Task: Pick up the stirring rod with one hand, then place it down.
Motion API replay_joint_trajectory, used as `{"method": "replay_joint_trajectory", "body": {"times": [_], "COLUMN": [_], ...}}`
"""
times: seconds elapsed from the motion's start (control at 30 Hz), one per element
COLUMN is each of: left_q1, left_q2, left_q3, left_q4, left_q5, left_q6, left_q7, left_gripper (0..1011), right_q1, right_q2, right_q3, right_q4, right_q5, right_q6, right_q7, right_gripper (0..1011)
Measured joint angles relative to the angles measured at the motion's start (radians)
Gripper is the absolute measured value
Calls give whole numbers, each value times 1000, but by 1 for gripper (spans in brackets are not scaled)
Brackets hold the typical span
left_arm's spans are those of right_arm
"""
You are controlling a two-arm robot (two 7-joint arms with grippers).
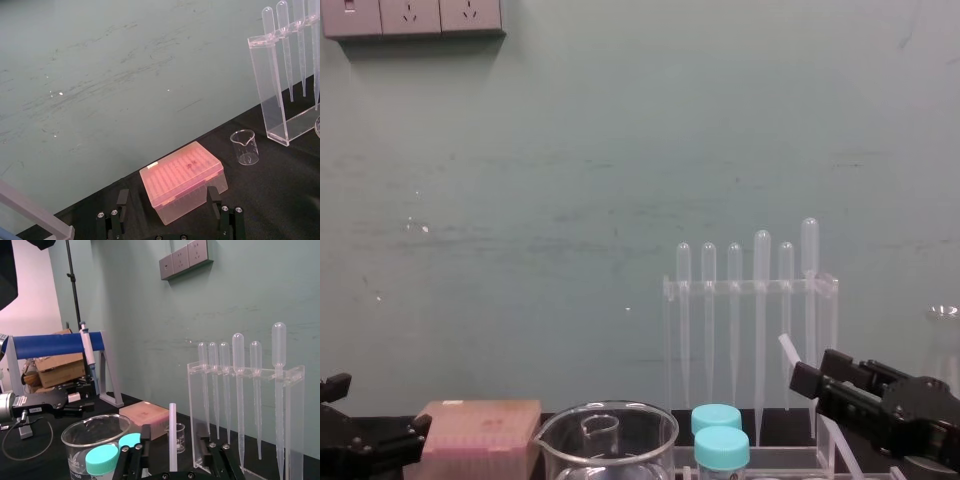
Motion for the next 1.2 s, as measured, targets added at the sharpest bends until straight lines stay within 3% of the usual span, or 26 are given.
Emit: {"method": "replay_joint_trajectory", "body": {"times": [0.43, 0.53, 0.73, 0.8, 0.93, 1.0, 1.2], "left_q1": [0, 0, 0, 0, 0, 0, 0], "left_q2": [0, 0, 0, 0, 0, 0, 0], "left_q3": [0, 0, 0, 0, 0, 0, 0], "left_q4": [0, 0, 0, 0, 0, 0, 0], "left_q5": [0, 0, 0, 0, 0, 0, 0], "left_q6": [0, 0, 0, 0, 0, 0, 0], "left_q7": [0, 0, 0, 0, 0, 0, 0], "left_gripper": [1000, 1000, 1000, 1000, 1000, 1000, 1000], "right_q1": [-1, -9, -39, -52, -96, -131, -191], "right_q2": [0, 3, -4, -5, -2, 9, 33], "right_q3": [0, 8, 53, 71, 113, 139, 170], "right_q4": [-4, -45, -141, -167, -224, -248, -263], "right_q5": [-2, -31, -141, -167, -193, -194, -200], "right_q6": [-4, -50, -182, -188, -132, -62, 63], "right_q7": [-3, -33, -143, -181, -265, -303, -347], "right_gripper": [934, 1003, 1000, 1000, 1000, 1000, 1000]}}
